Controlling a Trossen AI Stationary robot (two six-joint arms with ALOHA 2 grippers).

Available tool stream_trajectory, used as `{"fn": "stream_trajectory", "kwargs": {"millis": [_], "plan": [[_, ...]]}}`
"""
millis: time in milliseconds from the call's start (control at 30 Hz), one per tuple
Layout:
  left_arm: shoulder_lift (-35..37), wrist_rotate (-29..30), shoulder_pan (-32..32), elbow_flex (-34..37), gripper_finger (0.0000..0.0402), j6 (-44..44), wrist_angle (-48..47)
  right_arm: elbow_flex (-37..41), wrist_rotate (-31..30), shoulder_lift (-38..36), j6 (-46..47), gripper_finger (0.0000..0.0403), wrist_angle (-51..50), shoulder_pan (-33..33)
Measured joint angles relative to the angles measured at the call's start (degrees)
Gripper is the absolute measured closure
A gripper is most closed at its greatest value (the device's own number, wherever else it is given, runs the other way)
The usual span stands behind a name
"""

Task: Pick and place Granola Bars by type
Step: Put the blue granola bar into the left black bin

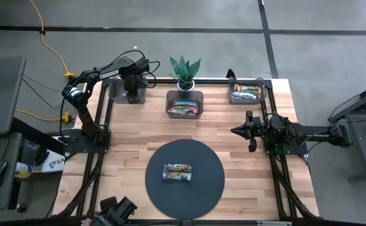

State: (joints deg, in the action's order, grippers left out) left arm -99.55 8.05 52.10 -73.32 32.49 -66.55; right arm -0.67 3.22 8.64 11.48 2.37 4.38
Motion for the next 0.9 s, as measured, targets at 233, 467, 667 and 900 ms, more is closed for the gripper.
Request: {"fn": "stream_trajectory", "kwargs": {"millis": [233,467,667,900], "plan": [[0.0,2.9,0.0,0.0,0.0190,-1.6,0.0,0.0,0.0,0.0,0.0,0.0402,0.0,0.0],[2.1,3.2,0.0,0.0,0.0186,-4.4,0.3,0.0,0.0,0.0,0.0,0.0402,0.0,0.0],[7.5,-3.1,0.0,0.0,0.0186,-4.5,1.4,0.0,0.0,0.0,0.0,0.0402,0.0,0.0],[14.8,-23.0,-0.6,0.0,0.0185,-4.4,1.1,0.0,0.0,0.0,0.0,0.0402,0.0,0.0]]}}
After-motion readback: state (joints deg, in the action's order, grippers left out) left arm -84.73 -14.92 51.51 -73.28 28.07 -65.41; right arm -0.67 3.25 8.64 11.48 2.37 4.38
